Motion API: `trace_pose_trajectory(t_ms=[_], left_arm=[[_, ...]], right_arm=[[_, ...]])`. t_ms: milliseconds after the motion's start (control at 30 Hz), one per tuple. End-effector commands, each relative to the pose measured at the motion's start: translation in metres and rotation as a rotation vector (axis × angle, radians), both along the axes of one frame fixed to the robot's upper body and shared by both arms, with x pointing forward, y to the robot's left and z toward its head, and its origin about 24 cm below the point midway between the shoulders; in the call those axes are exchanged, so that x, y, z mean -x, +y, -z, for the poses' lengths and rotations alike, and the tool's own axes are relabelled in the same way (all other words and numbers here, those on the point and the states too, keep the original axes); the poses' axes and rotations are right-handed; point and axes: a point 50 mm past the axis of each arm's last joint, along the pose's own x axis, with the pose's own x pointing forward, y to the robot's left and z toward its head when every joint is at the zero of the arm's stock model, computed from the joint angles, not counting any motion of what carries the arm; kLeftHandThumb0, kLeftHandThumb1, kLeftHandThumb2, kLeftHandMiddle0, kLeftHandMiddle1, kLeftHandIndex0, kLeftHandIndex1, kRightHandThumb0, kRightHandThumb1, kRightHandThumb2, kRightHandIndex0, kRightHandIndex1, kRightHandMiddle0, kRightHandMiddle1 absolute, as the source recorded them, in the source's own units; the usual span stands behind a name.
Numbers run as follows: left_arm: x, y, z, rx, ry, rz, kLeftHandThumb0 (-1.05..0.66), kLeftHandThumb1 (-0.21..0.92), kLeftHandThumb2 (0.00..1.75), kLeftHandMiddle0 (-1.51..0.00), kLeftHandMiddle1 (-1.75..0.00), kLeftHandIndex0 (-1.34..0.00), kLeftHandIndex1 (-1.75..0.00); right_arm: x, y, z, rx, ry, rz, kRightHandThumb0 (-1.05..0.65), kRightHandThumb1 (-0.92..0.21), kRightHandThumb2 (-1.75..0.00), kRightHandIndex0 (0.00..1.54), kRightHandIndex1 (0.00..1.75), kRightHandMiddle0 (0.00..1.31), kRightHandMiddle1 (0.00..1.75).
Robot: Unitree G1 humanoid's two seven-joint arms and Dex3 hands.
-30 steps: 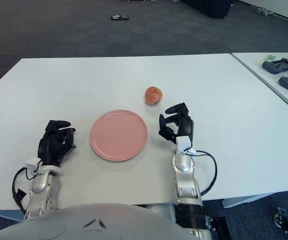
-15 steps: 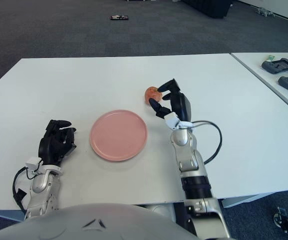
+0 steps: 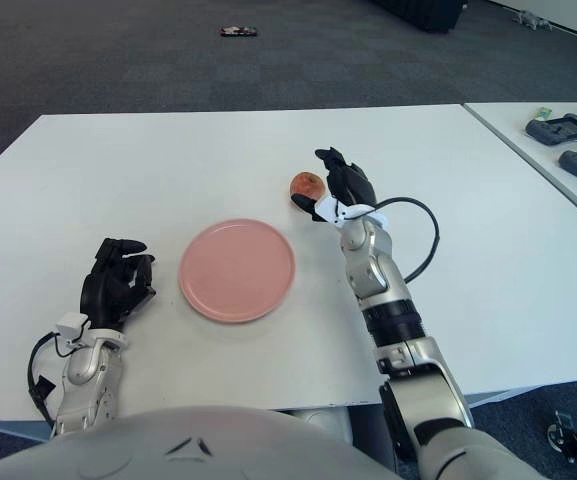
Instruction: Put the apple into the plate.
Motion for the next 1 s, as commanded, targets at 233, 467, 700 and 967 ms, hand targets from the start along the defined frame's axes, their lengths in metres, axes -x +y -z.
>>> trace_pose_trajectory(t_ms=[233, 467, 700, 967], left_arm=[[0.005, 0.000, 0.012, 0.040, 0.055, 0.000, -0.39, 0.64, 0.92, -1.00, -1.75, -0.37, -1.75], [0.005, 0.003, 0.015, 0.031, 0.060, -0.009, -0.40, 0.62, 0.94, -1.01, -1.75, -0.38, -1.75], [0.006, 0.004, 0.016, 0.013, 0.052, -0.022, -0.40, 0.62, 0.94, -1.04, -1.75, -0.38, -1.75], [0.007, 0.002, 0.015, 0.020, 0.041, -0.021, -0.40, 0.62, 0.94, -1.03, -1.75, -0.38, -1.75]], right_arm=[[-0.029, 0.008, -0.005, -0.031, 0.074, 0.010, -0.60, -0.22, -0.91, 0.00, 0.00, 0.00, 0.00], [-0.041, 0.009, -0.005, 0.000, 0.111, 0.004, -0.64, -0.21, -0.92, 0.00, 0.00, 0.00, 0.00], [-0.048, 0.010, 0.001, 0.075, 0.155, 0.005, -0.76, -0.27, -0.84, 0.00, 0.00, 0.00, 0.00], [-0.051, 0.013, 0.010, 0.144, 0.195, -0.008, -0.86, -0.38, -0.72, 0.00, 0.00, 0.00, 0.00]])
